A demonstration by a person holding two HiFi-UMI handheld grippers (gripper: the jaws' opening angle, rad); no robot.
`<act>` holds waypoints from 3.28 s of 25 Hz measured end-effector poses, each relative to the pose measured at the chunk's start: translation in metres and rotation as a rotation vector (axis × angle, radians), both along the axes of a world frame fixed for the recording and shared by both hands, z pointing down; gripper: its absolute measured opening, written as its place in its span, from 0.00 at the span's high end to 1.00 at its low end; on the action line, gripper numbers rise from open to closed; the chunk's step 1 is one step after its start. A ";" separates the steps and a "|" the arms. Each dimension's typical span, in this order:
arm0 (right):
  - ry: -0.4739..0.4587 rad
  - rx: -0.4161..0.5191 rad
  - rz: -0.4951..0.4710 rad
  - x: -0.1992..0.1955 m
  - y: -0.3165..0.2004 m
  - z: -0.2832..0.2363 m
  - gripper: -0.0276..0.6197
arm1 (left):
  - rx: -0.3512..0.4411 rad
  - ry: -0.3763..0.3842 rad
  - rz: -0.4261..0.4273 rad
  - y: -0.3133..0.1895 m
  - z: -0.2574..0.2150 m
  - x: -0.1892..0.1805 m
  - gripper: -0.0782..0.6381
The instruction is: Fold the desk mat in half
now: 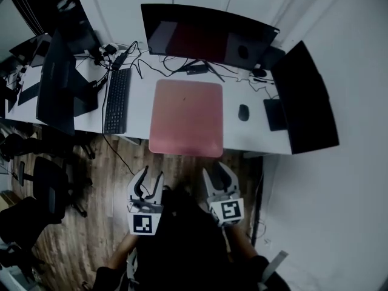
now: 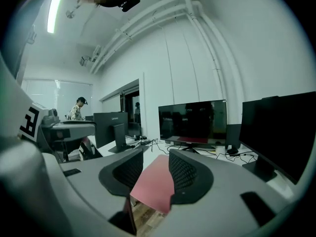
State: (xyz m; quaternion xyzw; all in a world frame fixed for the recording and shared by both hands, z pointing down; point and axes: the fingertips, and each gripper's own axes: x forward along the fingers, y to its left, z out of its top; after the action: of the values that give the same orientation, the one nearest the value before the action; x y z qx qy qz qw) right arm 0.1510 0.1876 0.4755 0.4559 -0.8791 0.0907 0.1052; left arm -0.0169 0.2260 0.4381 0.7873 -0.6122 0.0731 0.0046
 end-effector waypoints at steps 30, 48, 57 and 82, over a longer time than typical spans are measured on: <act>0.805 -0.308 -0.394 -0.026 -0.068 0.282 0.64 | -0.485 -0.727 0.453 -0.102 0.318 0.024 0.51; 1.220 -0.062 -0.473 -0.020 -0.080 0.347 0.56 | -0.572 -0.890 0.497 -0.103 0.398 0.019 0.45; 1.206 -0.086 -0.484 -0.018 -0.075 0.350 0.70 | -0.573 -0.892 0.495 -0.103 0.400 0.015 0.45; 1.065 -0.084 -0.436 -0.020 -0.087 0.300 0.93 | -0.499 -0.838 0.403 -0.125 0.357 -0.008 0.84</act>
State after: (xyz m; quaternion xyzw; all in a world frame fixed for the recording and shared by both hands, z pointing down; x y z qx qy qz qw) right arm 0.1313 0.1008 0.7758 0.2423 -0.7742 -0.1402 0.5677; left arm -0.0246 0.1014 0.7947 0.7677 -0.3620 0.5245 -0.0674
